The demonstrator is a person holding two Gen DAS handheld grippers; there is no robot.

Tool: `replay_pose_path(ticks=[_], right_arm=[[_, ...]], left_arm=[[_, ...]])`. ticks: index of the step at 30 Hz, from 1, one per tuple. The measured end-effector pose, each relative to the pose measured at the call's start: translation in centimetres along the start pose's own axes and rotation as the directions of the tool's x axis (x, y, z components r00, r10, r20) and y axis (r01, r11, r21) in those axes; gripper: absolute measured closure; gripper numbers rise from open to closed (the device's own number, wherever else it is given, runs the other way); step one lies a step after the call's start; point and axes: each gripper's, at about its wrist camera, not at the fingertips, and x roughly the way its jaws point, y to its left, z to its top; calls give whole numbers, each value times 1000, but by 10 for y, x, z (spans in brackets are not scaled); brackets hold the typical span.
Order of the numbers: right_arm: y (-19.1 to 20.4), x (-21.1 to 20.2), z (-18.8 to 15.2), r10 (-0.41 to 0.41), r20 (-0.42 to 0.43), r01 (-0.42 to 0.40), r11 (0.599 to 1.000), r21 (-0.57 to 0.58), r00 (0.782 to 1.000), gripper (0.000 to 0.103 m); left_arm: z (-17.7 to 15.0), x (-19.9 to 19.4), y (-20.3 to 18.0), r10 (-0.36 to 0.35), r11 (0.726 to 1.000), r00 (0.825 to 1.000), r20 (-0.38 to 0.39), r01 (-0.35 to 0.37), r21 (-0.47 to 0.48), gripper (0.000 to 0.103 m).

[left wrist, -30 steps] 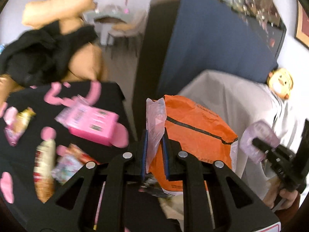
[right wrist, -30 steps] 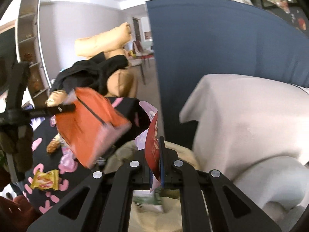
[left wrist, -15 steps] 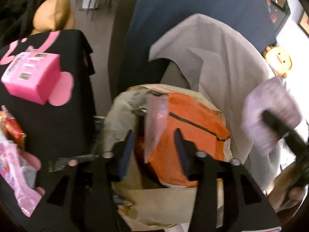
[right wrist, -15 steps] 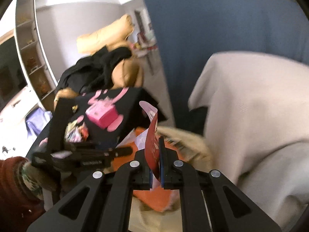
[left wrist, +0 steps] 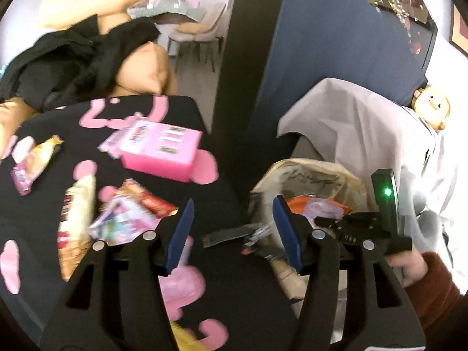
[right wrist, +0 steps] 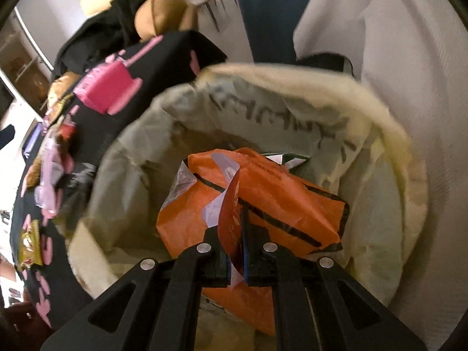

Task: Collect trash
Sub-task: 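Drop the red wrapper into the trash bag with the right tool while the left tool drops the orange bag, then move the right tool back over the table toward the yellow nabati wafer pack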

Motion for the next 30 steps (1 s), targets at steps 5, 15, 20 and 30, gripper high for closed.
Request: replay_pose_path(ticks=[5,15,20,30], right_arm=[[6,-19,-3,-10,70,11,1000,-8,997,95],[18,-66,-10,-19,182,29,998,-49,983,55],[31,-93,-11,-9,243,23,998,-53,970,54],[116,-101,-37,174,218,-130,971,-202,960,54]], left_arm=[[-19,-21,30,20,1000,1000,10,-20,-19,47],[-43,-63,87,73,990,995,62,-64,-129,44],[-59,-81,107,70,986,995,67,-58,-159,43],[-96,-108,131,53,984,997,53,-43,-175,43]])
